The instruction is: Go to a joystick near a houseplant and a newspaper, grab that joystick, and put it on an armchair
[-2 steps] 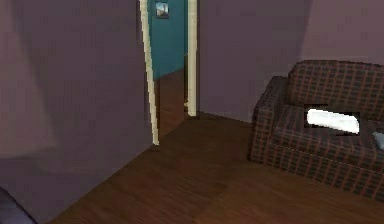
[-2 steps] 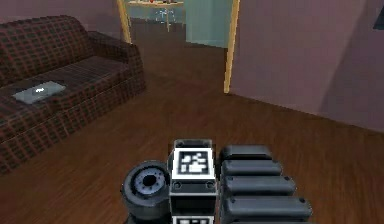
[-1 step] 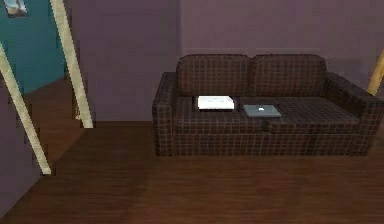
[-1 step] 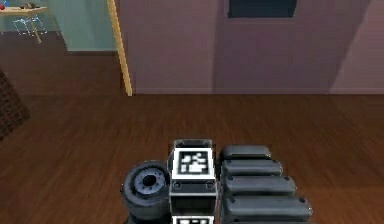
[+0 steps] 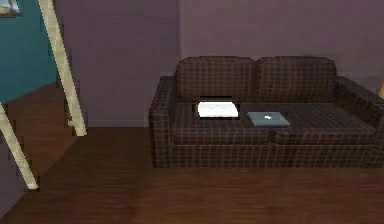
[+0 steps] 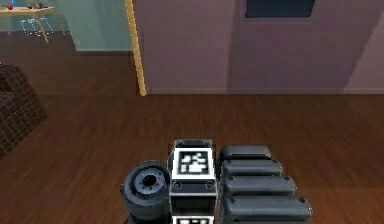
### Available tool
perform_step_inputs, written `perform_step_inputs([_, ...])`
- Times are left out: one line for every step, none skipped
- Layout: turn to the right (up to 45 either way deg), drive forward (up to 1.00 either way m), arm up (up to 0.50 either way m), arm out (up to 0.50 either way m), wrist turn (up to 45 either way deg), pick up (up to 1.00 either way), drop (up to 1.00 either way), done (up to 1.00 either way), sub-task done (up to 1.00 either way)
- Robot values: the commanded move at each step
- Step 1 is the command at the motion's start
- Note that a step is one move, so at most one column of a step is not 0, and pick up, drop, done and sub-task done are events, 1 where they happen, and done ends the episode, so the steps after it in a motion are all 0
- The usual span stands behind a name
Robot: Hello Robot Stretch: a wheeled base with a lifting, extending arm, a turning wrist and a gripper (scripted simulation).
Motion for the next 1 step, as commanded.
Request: perform_step_inputs([45.0,0.00,0.00,0.00,0.0,0.00,0.00,0.00,0.00])
